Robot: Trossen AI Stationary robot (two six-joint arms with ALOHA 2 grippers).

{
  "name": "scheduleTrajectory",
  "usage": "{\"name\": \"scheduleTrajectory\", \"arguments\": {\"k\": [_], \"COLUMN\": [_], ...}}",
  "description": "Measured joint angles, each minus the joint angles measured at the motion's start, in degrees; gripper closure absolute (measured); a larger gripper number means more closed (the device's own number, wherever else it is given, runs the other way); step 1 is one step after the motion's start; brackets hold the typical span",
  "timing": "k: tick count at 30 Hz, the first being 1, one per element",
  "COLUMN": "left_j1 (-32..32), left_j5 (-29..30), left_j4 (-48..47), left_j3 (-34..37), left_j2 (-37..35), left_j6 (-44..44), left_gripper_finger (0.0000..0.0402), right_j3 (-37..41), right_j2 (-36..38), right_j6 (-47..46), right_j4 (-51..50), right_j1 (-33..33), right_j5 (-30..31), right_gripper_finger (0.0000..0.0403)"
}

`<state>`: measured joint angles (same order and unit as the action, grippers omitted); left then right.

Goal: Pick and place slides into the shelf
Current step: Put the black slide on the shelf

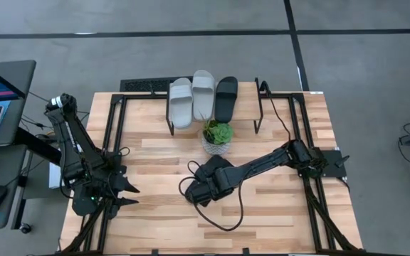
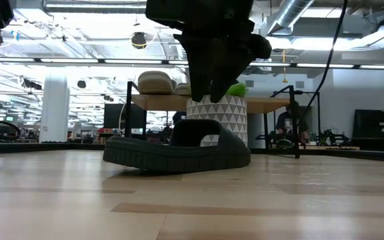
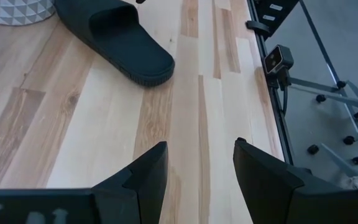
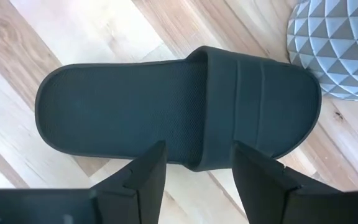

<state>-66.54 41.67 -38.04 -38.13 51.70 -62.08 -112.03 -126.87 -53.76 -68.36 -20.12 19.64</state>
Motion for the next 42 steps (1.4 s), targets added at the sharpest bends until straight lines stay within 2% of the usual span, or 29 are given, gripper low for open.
{"name": "scheduleTrajectory", "arguments": {"k": [26, 33, 42], "left_j1": [0.0, 0.0, 0.0], "left_j5": [-0.1, -0.1, -0.2], "left_j4": [0.2, 0.2, 0.2], "left_j3": [0.0, 0.0, 0.0], "left_j2": [0.0, 0.0, 0.0], "left_j6": [-0.3, -0.3, -0.3], "left_gripper_finger": [0.023, 0.023, 0.023], "right_j3": [0.1, 4.9, 7.8], "right_j2": [0.0, -0.1, -0.1], "right_j6": [4.1, 3.9, 1.3], "right_j4": [1.4, 4.2, 3.9], "right_j1": [0.1, 0.1, 0.4], "right_j5": [-0.1, -1.9, 1.1], "right_gripper_finger": [0.0228, 0.0229, 0.0242]}}
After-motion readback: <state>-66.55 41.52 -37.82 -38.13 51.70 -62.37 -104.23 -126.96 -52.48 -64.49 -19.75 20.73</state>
